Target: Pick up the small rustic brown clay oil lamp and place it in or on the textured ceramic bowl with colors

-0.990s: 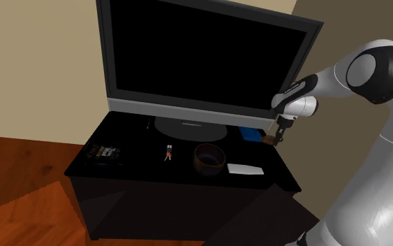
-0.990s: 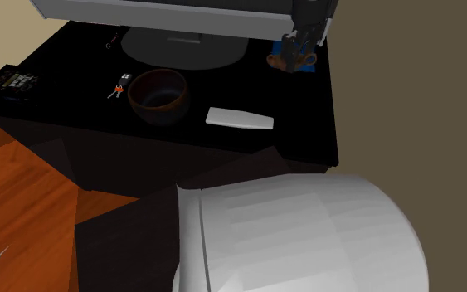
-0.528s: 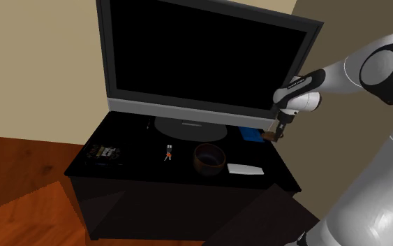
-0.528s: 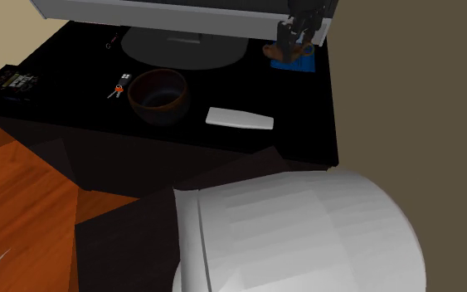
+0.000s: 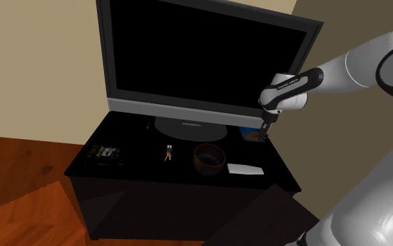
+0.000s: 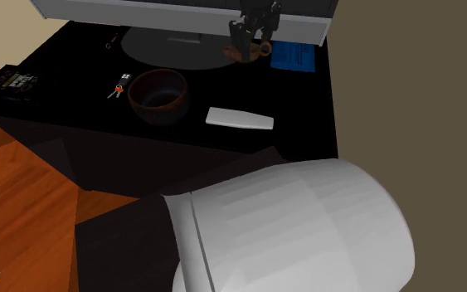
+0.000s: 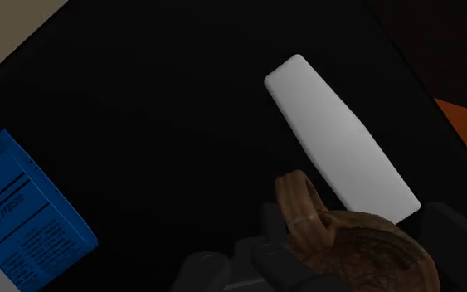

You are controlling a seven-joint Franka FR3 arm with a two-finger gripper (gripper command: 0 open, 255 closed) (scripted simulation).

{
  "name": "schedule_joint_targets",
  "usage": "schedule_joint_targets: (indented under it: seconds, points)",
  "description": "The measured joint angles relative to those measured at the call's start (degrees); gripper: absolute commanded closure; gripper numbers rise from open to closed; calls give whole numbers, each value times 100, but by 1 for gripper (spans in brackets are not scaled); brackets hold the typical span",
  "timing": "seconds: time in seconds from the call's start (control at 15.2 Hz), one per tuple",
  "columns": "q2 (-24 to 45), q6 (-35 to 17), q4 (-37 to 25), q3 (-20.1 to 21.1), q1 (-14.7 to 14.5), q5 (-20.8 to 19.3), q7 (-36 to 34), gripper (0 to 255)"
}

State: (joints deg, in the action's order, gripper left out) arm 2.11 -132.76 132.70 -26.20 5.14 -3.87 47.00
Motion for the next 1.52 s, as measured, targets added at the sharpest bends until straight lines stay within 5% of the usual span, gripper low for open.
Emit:
schedule_joint_targets:
  seconds: [0.46,0.53,0.66,0.99,1.52]
  points:
    - [-157,30,174,498,-526,-50,-1061,255]
    - [-157,30,174,501,-529,-50,-1064,0]
    - [-28,-73,139,497,-522,56,-978,0]
    - [939,-694,-286,650,-369,1086,-170,0]
    - [2622,-1346,-1444,1464,297,2694,1071,0]
